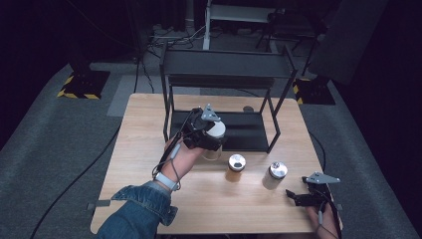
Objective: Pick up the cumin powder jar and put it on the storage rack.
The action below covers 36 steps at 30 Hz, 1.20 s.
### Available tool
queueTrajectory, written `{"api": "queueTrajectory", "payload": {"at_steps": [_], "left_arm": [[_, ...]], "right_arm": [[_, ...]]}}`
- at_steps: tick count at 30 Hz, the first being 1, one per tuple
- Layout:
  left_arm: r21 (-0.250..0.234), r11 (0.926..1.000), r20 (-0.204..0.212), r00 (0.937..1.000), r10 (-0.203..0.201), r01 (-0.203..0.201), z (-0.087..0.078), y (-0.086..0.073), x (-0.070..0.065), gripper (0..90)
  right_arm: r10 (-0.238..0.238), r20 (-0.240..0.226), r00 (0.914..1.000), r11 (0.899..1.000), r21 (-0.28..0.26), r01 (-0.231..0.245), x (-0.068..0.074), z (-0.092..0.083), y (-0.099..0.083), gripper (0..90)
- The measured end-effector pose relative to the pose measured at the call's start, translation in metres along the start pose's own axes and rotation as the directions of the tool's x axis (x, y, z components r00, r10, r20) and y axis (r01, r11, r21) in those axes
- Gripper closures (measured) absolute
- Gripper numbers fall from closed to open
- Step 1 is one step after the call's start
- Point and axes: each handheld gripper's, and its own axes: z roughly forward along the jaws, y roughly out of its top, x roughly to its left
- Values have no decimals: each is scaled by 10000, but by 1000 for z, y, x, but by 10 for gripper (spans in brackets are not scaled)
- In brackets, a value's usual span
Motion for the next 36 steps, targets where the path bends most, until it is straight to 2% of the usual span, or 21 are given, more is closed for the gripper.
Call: {"api": "queueTrajectory", "payload": {"at_steps": [8, 9, 10, 13, 14, 17, 18, 19, 20, 21, 23, 25, 26, 28, 32, 33, 34, 36], "left_arm": [[-50, 9982, -250, 9979, -596, 595, 7, 8, 22, 324], [-80, 9967, -327, 9962, -813, 811, 11, 9, 28, 324], [-80, 9967, -327, 9962, -813, 811, 11, 9, 28, 324], [-31, 9934, -543, 9919, -1146, 1146, 20, 9, 43, 324], [-31, 9934, -543, 9919, -1146, 1146, 20, 9, 43, 324], [-3, 9901, -760, 9872, -1399, 1403, 30, 8, 54, 324], [10, 9867, -917, 9825, -1620, 1628, 37, 6, 60, 324], [10, 9867, -917, 9825, -1620, 1628, 37, 6, 60, 324], [-6, 9837, -1047, 9783, -1787, 1796, 44, 4, 64, 325], [-6, 9837, -1047, 9783, -1787, 1796, 44, 4, 64, 325], [-47, 9783, -1008, 9732, -2065, 2071, 54, 1, 74, 325], [-62, 9757, -984, 9709, -2184, 2188, 57, 1, 76, 325], [4, 9752, -1007, 9702, -2203, 2214, 60, 1, 78, 325], [129, 9697, -1015, 9651, -2413, 2438, 66, 1, 82, 324], [354, 9662, -1189, 9610, -2497, 2555, 77, 1, 88, 324], [473, 9631, -1224, 9585, -2575, 2648, 79, 2, 89, 324], [557, 9648, -1265, 9603, -2485, 2570, 82, 2, 91, 324], [624, 9604, -1400, 9551, -2610, 2715, 86, 0, 91, 324]], "right_arm": [[1, -1, 10000, 10000, 0, -1, 0, 0, 0, 60], [1, 0, 10000, 10000, 0, -1, 0, 0, 0, 59], [1, 0, 10000, 10000, 0, -1, 0, 0, 0, 59], [1, 0, 10000, 10000, 0, -1, 0, 0, 0, 59], [0, 1, 10000, 10000, 0, 0, 0, 0, 0, 59], [2, 0, 10000, 10000, 0, -2, 0, 0, 0, 59], [2, -1, 10000, 10000, 1, -2, 0, 0, 0, 59], [1, -1, 10000, 10000, 2, -1, 0, 0, 0, 59], [-1, -1, 10000, 10000, 1, 1, 0, 0, 0, 60], [-1, -1, 10000, 10000, 1, 1, 0, 0, 0, 60], [-3, 0, 10000, 10000, 3, 3, 0, 0, 0, 60], [-4, 1, 10000, 10000, 1, 4, 0, 0, 0, 60], [-4, 1, 10000, 10000, 1, 4, 0, 0, 0, 60], [-5, 2, 10000, 10000, 2, 5, 0, 0, 0, 59], [-14, 2, 10000, 10000, -3, 14, 0, 0, 0, 59], [-11, 2, 10000, 10000, -1, 11, 0, 0, 0, 59], [-11, 3, 10000, 10000, -1, 11, 0, 0, 0, 59], [-8, 2, 10000, 10000, -1, 8, 0, 0, 0, 59]]}}
